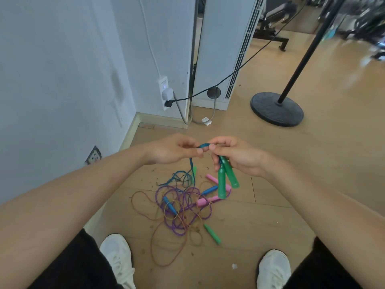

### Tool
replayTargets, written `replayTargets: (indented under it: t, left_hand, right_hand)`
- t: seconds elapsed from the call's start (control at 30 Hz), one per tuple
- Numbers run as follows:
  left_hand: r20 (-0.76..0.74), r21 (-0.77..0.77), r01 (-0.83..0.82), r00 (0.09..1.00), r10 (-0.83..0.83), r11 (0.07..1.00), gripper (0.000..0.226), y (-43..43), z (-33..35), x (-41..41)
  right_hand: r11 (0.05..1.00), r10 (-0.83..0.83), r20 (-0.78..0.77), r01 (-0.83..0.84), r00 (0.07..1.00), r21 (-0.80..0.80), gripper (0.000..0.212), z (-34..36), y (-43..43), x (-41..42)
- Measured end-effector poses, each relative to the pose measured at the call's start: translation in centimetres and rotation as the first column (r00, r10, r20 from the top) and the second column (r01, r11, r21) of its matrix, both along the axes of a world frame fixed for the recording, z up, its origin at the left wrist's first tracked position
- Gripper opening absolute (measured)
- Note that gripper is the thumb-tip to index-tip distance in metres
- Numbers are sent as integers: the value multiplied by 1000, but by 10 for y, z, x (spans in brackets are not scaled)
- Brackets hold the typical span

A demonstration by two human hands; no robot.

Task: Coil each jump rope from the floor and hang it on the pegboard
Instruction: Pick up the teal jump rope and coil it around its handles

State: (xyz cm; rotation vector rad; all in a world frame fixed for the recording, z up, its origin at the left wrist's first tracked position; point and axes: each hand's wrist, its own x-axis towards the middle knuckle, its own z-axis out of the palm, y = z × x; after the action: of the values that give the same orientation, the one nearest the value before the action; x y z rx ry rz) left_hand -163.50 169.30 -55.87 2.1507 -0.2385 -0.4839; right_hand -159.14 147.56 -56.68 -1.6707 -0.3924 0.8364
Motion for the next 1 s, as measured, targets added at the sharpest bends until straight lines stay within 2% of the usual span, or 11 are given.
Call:
replayTargets:
  t: [0.07,0.17,0.27,0.4,0.63,0.7,0.8,0.9,1.0]
  left_hand:
    - [36,-34,-47,998,49,998,29,5,-1,3]
    - [78,-169,-220,969,235,961,29,16,1,11]
    - [138,-208,-328,923,359,922,25,22,5,13]
    - [146,-233,-377,898,415,896,14,25,8,12]
    - [153,-219,-401,886,437,890,10,33,19,12]
    - [159,-215,-412,880,448,886,12,37,20,12]
    - [174,-219,-445,858,484,868,16,39,17,14]
    - [189,-243,-475,832,522,846,16,40,16,14]
    - [192,-283,-458,834,517,843,15,37,15,13]
  right_hand:
    - [1000,3,-20,-3,1000,-10,18,2,-2,-1]
    - [996,67,-101,-72,993,-50,15,3,-4,-5]
    - [986,132,-176,-149,975,-81,22,5,-5,-8]
    - [974,191,-275,-216,942,-63,34,5,-8,-12]
    - [959,249,-369,-282,896,-39,33,3,-15,-9]
    - [965,224,-375,-259,900,-47,34,6,-16,-10]
    - [986,117,-255,-142,960,-84,28,4,-15,-8]
    - [999,50,-187,-48,981,19,18,4,-15,-2]
    - [982,-6,-212,46,977,185,27,16,-16,1]
